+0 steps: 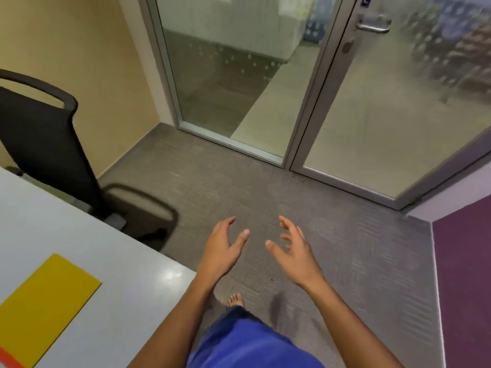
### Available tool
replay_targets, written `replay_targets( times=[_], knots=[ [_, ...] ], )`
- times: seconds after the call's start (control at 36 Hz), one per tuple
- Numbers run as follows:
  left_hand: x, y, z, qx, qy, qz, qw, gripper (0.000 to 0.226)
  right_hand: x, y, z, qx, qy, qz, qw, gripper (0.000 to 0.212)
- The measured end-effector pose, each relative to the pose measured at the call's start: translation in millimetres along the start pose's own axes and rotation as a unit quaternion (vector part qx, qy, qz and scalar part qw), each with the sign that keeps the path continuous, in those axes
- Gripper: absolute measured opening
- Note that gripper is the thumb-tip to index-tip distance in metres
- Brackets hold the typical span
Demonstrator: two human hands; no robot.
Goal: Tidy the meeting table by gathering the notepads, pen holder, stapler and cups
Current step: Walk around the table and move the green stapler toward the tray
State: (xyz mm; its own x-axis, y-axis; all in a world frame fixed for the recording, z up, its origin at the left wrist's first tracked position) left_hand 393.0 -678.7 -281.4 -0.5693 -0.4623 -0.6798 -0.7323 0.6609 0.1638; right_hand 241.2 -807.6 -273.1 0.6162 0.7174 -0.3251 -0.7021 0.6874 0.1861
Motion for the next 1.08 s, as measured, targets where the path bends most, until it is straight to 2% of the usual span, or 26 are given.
replay_targets(
  times=[0.33, 0.58, 0.83, 0.94, 1.08],
  knots=[
    [-48, -145, 8, -0.057, 0.002, -0.026, 0.998, 0.06, 27, -173, 40, -0.011, 0.008, 0.052, 0.999, 0.068],
    [-55, -210, 30, -0.146, 0.009, -0.067, 0.987, 0.064, 51, -288, 42, -0.022, 0.023, 0.144, 0.989, 0.067],
    [-80, -267, 10, -0.248, 0.049, -0.18, 0.951, 0.064, 81, -413, 90, -0.092, 0.057, 0.284, 0.953, 0.068],
    [-92, -297, -5, -0.262, 0.05, -0.216, 0.939, 0.063, 95, -465, 122, -0.145, 0.044, 0.329, 0.932, 0.067],
    [-108, -328, -13, -0.285, 0.067, -0.26, 0.92, 0.062, 116, -515, 146, -0.164, 0.044, 0.374, 0.912, 0.067]
  ],
)
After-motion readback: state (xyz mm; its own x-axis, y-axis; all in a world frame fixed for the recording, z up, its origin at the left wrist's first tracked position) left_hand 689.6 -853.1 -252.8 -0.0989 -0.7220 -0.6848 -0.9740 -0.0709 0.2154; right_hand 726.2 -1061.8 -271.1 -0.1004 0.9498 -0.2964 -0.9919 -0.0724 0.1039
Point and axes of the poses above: each hand's wrist, its own y-axis away from the middle knuckle, its own x-axis out of the palm, z = x × y, the point moved 5 cm from there along -y, towards the middle knuckle, and after that the axes turned 9 degrees about -y, right-handed, at the moved point
